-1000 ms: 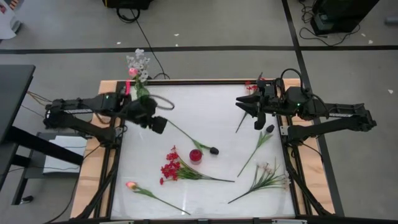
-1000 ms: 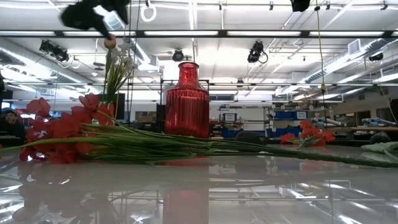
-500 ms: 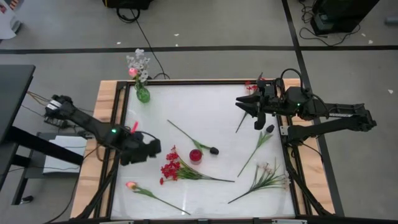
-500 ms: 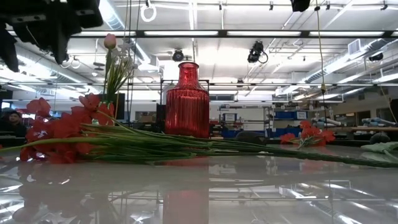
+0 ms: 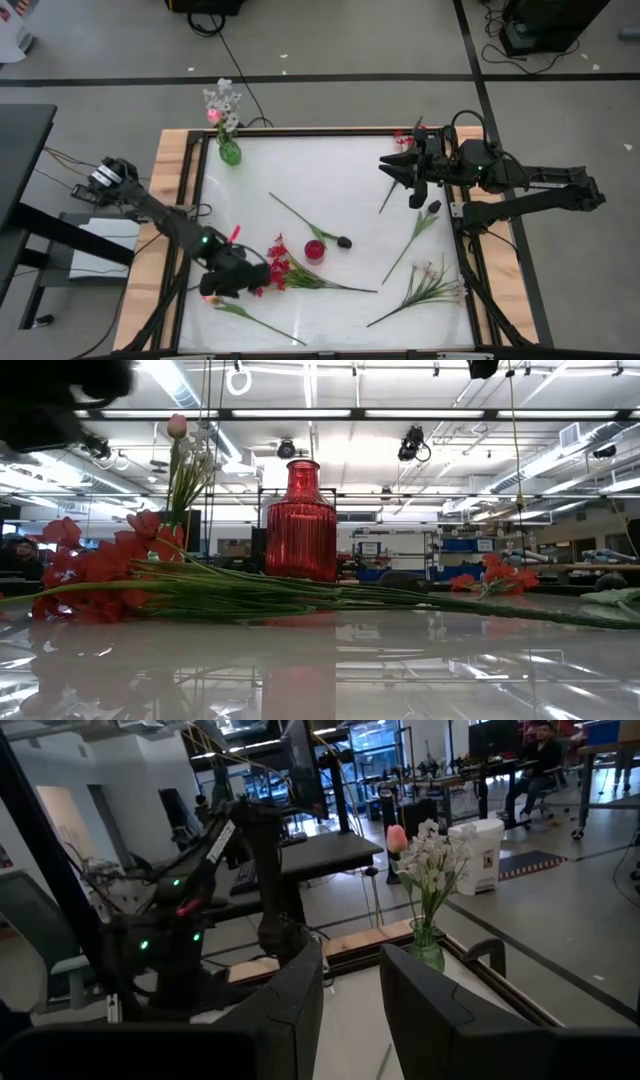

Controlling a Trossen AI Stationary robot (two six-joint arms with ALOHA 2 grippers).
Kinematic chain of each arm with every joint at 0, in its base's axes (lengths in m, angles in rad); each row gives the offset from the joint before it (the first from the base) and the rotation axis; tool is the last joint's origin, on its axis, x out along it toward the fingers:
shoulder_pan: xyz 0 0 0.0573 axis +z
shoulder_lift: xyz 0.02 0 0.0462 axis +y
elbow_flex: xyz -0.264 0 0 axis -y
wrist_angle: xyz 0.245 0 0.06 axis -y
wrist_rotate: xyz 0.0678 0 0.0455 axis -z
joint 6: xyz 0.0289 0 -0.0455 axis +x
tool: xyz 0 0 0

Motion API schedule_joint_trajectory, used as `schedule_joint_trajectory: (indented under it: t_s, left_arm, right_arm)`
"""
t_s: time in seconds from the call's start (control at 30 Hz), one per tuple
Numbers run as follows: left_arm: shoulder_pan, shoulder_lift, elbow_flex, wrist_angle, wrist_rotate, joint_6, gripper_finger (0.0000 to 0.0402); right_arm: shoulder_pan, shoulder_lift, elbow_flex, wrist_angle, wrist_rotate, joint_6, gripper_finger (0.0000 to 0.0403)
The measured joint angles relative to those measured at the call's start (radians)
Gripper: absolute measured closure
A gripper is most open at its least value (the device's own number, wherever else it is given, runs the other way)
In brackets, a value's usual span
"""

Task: Sort flowers into vase by color
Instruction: Put the pink flowers into the green flower vase

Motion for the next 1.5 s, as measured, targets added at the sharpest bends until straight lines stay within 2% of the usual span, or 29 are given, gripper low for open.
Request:
schedule_joint_trajectory:
  t_s: [0.1,0.4,0.77,1.03,1.17,1.33,1.5]
  left_arm:
    - [-0.052,0.041,0.001,0.023,0.039,-0.014,0.0153]
    - [-0.154,0.173,0.001,0.057,0.019,-0.080,0.0153]
    - [-0.136,0.313,0.001,0.314,0.005,-0.106,0.0153]
    - [-0.081,0.329,0.001,0.311,0.011,-0.090,0.0153]
    - [-0.056,0.329,0.003,0.290,0.005,-0.007,0.0153]
    - [-0.062,0.327,0.005,0.252,-0.002,0.051,0.0153]
    - [-0.087,0.316,0.006,0.184,-0.020,0.006,0.0153]
  right_arm:
    - [0.000,0.000,0.000,-0.001,0.000,0.000,0.0290]
    - [0.000,0.000,0.000,-0.001,0.000,0.000,0.0290]
    - [0.000,0.000,0.000,-0.001,0.000,0.000,0.0290]
    - [0.000,0.000,0.000,0.000,0.000,0.000,0.0290]
    - [0.000,0.000,0.000,0.000,0.000,0.000,0.0290]
    - [0.000,0.000,0.000,0.000,0.000,0.000,0.0290]
    - [0.000,0.000,0.000,-0.001,0.000,0.000,0.0290]
